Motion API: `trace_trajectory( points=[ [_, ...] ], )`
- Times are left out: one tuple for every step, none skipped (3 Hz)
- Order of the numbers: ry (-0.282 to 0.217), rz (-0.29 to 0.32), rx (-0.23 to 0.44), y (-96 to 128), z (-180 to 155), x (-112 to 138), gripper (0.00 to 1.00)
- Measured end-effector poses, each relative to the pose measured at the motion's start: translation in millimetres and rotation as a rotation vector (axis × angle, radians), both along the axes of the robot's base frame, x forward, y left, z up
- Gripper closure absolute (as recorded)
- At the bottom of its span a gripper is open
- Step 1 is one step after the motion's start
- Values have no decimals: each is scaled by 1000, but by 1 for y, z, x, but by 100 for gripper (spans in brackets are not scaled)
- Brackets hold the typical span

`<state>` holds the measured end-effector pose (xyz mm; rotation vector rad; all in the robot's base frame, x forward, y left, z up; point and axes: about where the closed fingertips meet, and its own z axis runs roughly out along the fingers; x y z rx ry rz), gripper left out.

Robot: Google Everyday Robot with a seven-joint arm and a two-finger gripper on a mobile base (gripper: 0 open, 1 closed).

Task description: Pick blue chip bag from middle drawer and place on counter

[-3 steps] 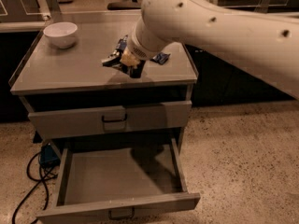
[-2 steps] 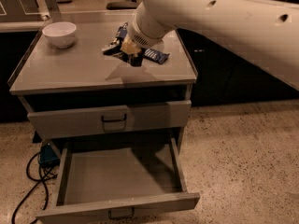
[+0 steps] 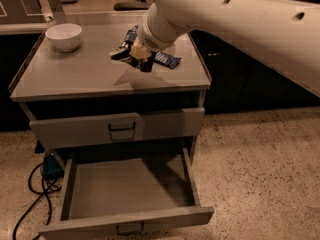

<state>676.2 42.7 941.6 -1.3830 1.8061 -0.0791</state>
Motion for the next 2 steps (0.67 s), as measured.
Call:
trace_trajectory(
  points=[
    [13, -39, -13, -28, -8, 41, 100],
    [6, -58, -38, -61, -15, 81, 100]
  ],
)
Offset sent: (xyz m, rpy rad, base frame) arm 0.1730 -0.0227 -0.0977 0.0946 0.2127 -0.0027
